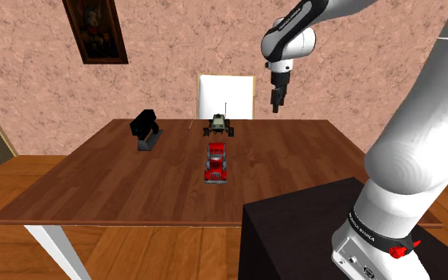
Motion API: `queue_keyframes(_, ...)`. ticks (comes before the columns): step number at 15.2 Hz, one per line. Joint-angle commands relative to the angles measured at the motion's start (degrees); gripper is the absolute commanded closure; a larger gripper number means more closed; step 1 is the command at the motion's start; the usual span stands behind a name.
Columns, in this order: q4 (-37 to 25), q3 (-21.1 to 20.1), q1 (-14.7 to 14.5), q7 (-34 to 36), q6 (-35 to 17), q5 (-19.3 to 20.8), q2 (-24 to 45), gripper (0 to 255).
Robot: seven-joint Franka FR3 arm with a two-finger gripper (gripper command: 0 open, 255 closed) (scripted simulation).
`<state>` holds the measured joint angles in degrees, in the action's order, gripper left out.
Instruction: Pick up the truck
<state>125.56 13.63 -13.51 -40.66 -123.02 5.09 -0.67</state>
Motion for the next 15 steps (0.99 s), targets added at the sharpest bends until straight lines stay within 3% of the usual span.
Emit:
queue_keyframes(1, -2.0, -0.5, -0.6, -4.3, -2.3, -1.1, 4.2, 0)
queue_keyframes(8, -10.5, -4.2, -1.6, -17.4, -6.8, -3.7, 16.8, 0)
queue_keyframes(15, -18.9, -8.9, -2.5, -28.2, -9.9, -3.7, 27.7, 0)
